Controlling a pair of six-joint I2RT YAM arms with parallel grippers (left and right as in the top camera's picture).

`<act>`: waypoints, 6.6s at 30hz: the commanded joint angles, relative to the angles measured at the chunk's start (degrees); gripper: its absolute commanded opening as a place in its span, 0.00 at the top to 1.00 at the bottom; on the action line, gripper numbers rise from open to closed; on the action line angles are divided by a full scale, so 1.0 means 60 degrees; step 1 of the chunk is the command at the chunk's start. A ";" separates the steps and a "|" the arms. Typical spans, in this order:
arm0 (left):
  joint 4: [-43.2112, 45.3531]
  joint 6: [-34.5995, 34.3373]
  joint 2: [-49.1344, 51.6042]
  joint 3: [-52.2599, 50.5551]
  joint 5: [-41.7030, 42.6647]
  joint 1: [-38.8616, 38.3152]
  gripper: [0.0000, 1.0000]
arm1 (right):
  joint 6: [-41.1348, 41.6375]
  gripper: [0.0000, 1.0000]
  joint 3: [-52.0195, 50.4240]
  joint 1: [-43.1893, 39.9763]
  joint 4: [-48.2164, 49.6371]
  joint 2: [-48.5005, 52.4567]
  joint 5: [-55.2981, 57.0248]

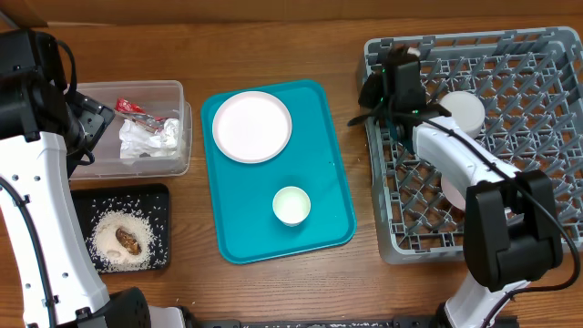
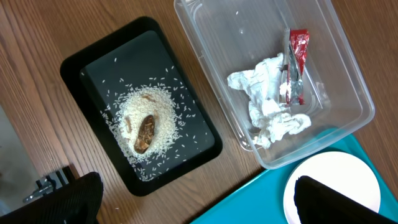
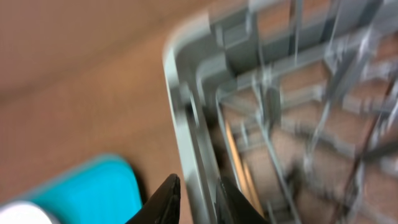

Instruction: Sort waste into correct bins and load items into the dishwasher

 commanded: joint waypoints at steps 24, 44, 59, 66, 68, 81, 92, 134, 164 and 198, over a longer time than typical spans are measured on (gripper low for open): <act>-0.0018 -0.0168 0.0029 0.0036 -0.0022 -0.0004 0.00 | -0.0769 0.00 0.1927 -0.0346 -0.1902 -0.2517 -0.5599; -0.0015 -0.0171 0.0029 0.0036 -0.0022 -0.0004 0.00 | -0.0645 0.36 0.1902 0.2375 -0.3617 -0.2590 -0.3126; -0.0018 -0.0168 0.0029 0.0036 -0.0022 -0.0004 0.00 | 0.1869 0.53 0.1902 0.3042 -0.2262 0.0561 -0.2022; -0.0015 -0.0168 0.0029 0.0036 -0.0022 -0.0004 0.00 | 0.2361 0.59 0.1902 0.3042 -0.1763 0.1610 -0.1934; -0.0018 -0.0171 0.0029 0.0036 -0.0022 -0.0004 0.00 | 0.2506 0.59 0.1902 0.3042 -0.1738 0.1825 -0.1741; -0.0018 -0.0168 0.0029 0.0036 -0.0022 -0.0004 0.00 | 0.2925 0.60 0.1902 0.3231 -0.1741 0.2175 -0.1311; -0.0015 -0.0171 0.0029 0.0036 -0.0022 -0.0004 0.00 | 0.3104 0.59 0.1898 0.3377 -0.1778 0.2685 -0.1169; -0.0015 -0.0168 0.0029 0.0036 -0.0022 -0.0004 0.00 | 0.2164 0.96 0.1996 0.1887 -0.3045 -0.0670 -0.1173; -0.0011 -0.0171 0.0033 0.0036 -0.0022 -0.0004 0.00 | -0.4513 0.96 0.1971 -0.0459 -0.4065 -0.2109 0.5770; -0.0015 -0.0168 0.0040 0.0036 -0.0022 -0.0004 0.00 | -0.4360 0.06 0.2113 0.2018 -0.3297 -0.1067 0.8302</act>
